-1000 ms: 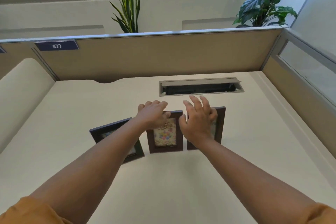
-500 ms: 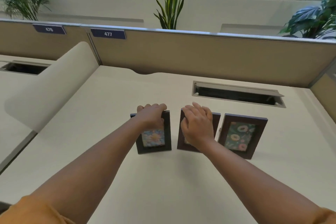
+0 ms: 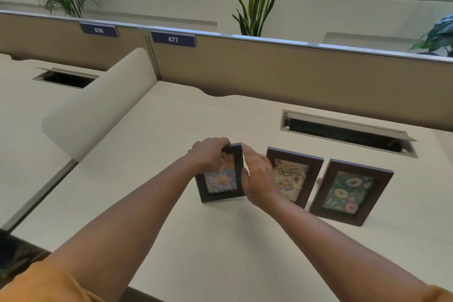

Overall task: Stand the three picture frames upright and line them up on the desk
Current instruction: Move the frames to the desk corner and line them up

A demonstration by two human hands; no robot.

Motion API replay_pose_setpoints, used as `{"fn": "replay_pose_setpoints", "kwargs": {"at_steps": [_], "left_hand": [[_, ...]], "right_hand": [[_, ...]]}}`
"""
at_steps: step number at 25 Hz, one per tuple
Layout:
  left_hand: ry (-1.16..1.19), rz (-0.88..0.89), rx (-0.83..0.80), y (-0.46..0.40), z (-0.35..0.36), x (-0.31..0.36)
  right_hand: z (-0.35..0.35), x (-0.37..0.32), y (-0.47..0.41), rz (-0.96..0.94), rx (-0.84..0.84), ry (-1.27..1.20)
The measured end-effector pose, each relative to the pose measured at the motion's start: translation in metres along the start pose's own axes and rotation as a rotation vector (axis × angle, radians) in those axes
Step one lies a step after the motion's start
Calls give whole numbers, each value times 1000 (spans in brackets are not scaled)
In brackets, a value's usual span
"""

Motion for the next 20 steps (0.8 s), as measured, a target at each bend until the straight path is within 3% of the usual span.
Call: {"fn": "replay_pose_setpoints", "kwargs": {"at_steps": [4, 8, 13, 15, 16, 18, 20], "left_hand": [[45, 32, 23, 5, -14, -4], [63, 77, -13, 3, -26, -5], [144, 98, 19, -2, -36, -20], [140, 94, 223, -3, -46, -33], [225, 55, 387, -1, -52, -44], [634, -90, 647, 1, -55, -78], [1084, -255, 602, -9, -34, -109]], "right_hand": [[19, 7, -7, 381, -198, -515], [31, 13, -16, 604, -368, -858], [43, 13, -38, 688, -430, -947], [48, 13, -49, 712, -358, -947], [49, 13, -55, 721, -319, -950], [52, 13, -71, 734, -250, -955], [56, 15, -90, 738, -204, -961]]}}
Point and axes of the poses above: each hand's wrist, its own y-axis away from the middle knuckle, its own z-axis out of the palm, x = y × z, the point moved 6 cm from there along -y, towards the middle knuckle, and after that the axes turned 2 degrees about -x, right-handed, at the moved point
